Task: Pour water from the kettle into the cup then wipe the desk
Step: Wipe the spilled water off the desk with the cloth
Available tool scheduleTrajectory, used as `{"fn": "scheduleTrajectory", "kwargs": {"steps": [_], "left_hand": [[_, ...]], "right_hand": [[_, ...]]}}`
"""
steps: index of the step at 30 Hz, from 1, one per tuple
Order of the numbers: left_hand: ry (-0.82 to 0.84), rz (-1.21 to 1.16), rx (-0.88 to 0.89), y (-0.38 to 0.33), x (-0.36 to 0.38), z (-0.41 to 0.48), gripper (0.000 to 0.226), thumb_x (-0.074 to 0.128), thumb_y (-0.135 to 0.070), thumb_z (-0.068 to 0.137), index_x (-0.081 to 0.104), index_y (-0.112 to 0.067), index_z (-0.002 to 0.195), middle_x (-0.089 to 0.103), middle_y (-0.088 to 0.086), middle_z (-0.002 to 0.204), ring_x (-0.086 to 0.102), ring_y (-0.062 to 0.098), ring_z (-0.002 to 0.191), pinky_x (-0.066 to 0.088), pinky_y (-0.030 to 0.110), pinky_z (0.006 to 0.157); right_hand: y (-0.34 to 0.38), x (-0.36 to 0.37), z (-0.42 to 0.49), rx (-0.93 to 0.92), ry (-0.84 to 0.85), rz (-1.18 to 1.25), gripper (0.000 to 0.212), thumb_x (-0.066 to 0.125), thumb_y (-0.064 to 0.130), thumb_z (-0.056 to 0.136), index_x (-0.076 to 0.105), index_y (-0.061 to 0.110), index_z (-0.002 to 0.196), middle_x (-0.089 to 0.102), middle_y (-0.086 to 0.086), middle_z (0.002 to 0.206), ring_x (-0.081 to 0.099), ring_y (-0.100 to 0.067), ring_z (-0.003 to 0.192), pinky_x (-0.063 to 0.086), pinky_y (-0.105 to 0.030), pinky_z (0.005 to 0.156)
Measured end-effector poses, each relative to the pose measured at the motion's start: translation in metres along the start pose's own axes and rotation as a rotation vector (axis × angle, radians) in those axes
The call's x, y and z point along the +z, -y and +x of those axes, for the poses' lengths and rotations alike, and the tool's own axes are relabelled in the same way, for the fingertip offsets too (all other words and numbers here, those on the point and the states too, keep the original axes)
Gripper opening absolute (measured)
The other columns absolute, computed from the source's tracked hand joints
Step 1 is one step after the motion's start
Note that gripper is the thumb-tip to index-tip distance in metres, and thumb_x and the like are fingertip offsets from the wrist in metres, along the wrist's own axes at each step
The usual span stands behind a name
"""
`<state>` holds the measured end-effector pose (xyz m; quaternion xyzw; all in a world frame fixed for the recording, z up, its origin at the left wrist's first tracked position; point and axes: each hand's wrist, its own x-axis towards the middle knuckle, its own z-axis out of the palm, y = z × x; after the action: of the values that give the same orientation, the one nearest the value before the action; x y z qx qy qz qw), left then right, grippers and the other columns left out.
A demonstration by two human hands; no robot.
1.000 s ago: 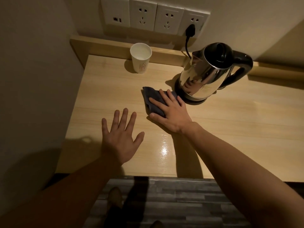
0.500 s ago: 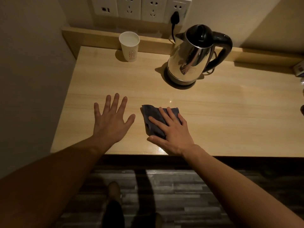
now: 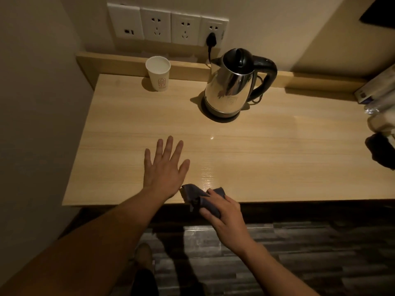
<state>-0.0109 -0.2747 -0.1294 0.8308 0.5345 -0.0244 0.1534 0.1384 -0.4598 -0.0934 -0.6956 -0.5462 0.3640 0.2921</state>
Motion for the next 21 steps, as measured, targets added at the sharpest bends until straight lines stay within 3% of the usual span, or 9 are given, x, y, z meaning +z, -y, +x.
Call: {"fn": "scheduleTrajectory", "kwargs": {"steps": [2, 4, 7, 9, 12, 13, 15, 18, 21], "left_hand": [[-0.003, 0.036, -0.015, -0.003, 0.005, 0.002, 0.076, -0.004, -0.073, 0.096, -0.014, -0.039, 0.164, -0.016, -0.004, 0.174, -0.017, 0.023, 0.161, -0.008, 0.06, 0.126], [-0.023, 0.062, -0.016, -0.002, 0.009, 0.004, 0.08, -0.004, -0.076, 0.095, -0.012, -0.037, 0.164, -0.014, -0.004, 0.174, -0.014, 0.024, 0.161, -0.007, 0.061, 0.126], [-0.039, 0.059, -0.007, -0.001, 0.011, 0.005, 0.081, -0.002, -0.078, 0.095, -0.008, -0.037, 0.165, -0.011, -0.003, 0.174, -0.011, 0.024, 0.162, -0.007, 0.061, 0.125], [-0.048, 0.061, 0.0, 0.0, 0.013, 0.005, 0.081, -0.001, -0.078, 0.096, -0.006, -0.037, 0.166, -0.009, -0.002, 0.175, -0.01, 0.025, 0.162, -0.006, 0.061, 0.126], [-0.054, 0.08, 0.002, -0.001, 0.012, 0.005, 0.081, 0.0, -0.077, 0.097, -0.006, -0.036, 0.166, -0.01, -0.002, 0.174, -0.01, 0.025, 0.162, -0.007, 0.061, 0.125], [-0.051, 0.084, 0.0, -0.001, 0.012, 0.004, 0.081, -0.001, -0.078, 0.097, -0.007, -0.036, 0.165, -0.011, -0.002, 0.174, -0.012, 0.025, 0.162, -0.009, 0.061, 0.125], [-0.04, 0.088, -0.01, -0.001, 0.013, 0.006, 0.08, -0.002, -0.078, 0.096, -0.011, -0.038, 0.164, -0.014, -0.004, 0.173, -0.015, 0.024, 0.161, -0.012, 0.06, 0.124], [-0.034, 0.105, -0.024, -0.001, 0.014, 0.007, 0.08, -0.005, -0.08, 0.094, -0.017, -0.04, 0.163, -0.019, -0.005, 0.172, -0.022, 0.022, 0.159, -0.016, 0.059, 0.123], [-0.028, 0.111, -0.033, -0.002, 0.014, 0.008, 0.081, -0.005, -0.08, 0.093, -0.018, -0.04, 0.163, -0.022, -0.006, 0.172, -0.024, 0.022, 0.158, -0.016, 0.059, 0.122]], "right_hand": [[0.012, -0.023, 0.005, 0.085, 0.027, 0.285, 0.024, 0.061, 0.044, 0.102, 0.072, 0.044, 0.123, 0.075, 0.018, 0.117, 0.064, 0.0, 0.117, 0.045, -0.024, 0.097], [0.022, -0.051, 0.02, 0.119, -0.026, 0.422, 0.024, 0.059, 0.041, 0.103, 0.073, 0.047, 0.121, 0.078, 0.021, 0.111, 0.069, 0.005, 0.106, 0.048, -0.01, 0.086], [0.03, -0.091, 0.066, 0.091, -0.206, 0.245, 0.02, 0.057, 0.051, 0.098, 0.071, 0.06, 0.109, 0.076, 0.029, 0.096, 0.067, 0.01, 0.09, 0.049, -0.014, 0.075], [0.026, -0.109, 0.106, 0.004, -0.263, 0.075, 0.028, 0.054, 0.055, 0.099, 0.068, 0.049, 0.123, 0.073, 0.024, 0.105, 0.064, 0.005, 0.099, 0.05, -0.027, 0.086], [-0.002, -0.118, 0.166, -0.087, -0.153, -0.393, 0.041, 0.048, 0.055, 0.104, 0.055, 0.045, 0.144, 0.057, 0.007, 0.149, 0.049, -0.019, 0.139, 0.036, -0.055, 0.114], [-0.012, -0.114, 0.177, -0.04, -0.06, -0.536, 0.049, 0.043, 0.061, 0.105, 0.045, 0.047, 0.151, 0.04, 0.005, 0.165, 0.031, -0.024, 0.153, 0.025, -0.058, 0.122], [-0.031, -0.1, 0.184, 0.022, 0.05, -0.666, 0.064, 0.028, 0.074, 0.101, 0.024, 0.051, 0.16, 0.008, 0.007, 0.176, -0.001, -0.022, 0.162, 0.006, -0.054, 0.128], [-0.047, -0.086, 0.182, -0.001, -0.016, -0.68, 0.072, 0.012, 0.085, 0.095, 0.016, 0.055, 0.16, 0.0, 0.011, 0.176, -0.01, -0.021, 0.161, -0.001, -0.051, 0.128], [-0.049, -0.083, 0.178, -0.03, -0.021, -0.69, 0.069, 0.012, 0.085, 0.096, 0.015, 0.056, 0.159, 0.002, 0.012, 0.176, -0.01, -0.021, 0.161, -0.002, -0.052, 0.127]]}}
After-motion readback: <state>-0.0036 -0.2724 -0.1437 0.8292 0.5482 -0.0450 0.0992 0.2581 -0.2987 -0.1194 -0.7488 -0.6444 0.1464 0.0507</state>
